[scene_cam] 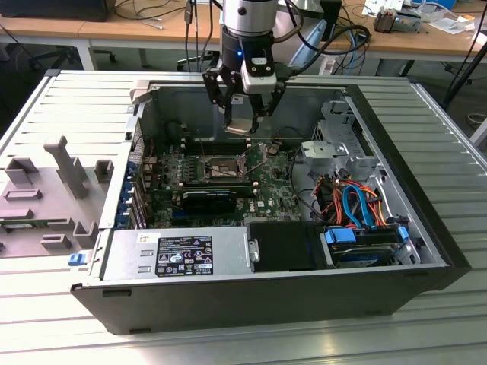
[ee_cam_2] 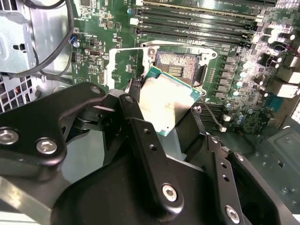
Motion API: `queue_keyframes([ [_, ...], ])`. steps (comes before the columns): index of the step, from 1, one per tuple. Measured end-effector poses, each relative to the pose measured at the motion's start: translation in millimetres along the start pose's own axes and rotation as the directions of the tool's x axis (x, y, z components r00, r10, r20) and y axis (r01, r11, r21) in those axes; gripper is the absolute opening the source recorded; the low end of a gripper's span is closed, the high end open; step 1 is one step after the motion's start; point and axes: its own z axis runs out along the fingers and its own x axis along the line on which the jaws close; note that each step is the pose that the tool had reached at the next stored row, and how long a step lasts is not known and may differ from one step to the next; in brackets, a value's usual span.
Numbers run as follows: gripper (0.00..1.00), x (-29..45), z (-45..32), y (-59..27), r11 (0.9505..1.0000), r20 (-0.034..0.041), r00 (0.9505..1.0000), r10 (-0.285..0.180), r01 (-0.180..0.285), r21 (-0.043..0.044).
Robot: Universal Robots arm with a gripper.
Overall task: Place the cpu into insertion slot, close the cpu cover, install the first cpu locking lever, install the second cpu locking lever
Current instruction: 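Place the cpu into insertion slot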
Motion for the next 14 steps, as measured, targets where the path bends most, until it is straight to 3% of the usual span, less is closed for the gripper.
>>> queue_keyframes([
  [14, 0.55, 0.0, 0.1, 0.0, 0.9991, -0.0014, 0.9991, 0.042, -0.042, 0.0006],
])
